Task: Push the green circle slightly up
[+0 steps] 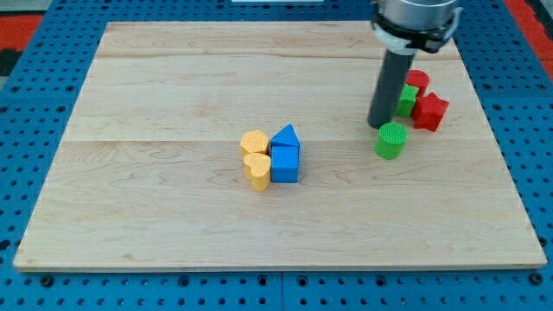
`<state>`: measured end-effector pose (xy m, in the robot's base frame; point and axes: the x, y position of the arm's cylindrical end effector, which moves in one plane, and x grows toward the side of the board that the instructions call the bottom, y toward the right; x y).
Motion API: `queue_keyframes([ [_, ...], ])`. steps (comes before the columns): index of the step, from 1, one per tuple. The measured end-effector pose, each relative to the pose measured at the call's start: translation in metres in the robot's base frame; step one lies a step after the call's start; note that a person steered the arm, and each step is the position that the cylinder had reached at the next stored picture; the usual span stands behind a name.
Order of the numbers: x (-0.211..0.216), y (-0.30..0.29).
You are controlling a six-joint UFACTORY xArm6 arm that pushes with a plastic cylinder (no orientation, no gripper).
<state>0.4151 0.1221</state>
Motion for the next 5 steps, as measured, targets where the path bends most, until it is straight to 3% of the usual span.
queue_keyframes([
  [1,0.000,-0.027],
  [3,0.062,-0.064],
  [5,0.070,-0.035],
])
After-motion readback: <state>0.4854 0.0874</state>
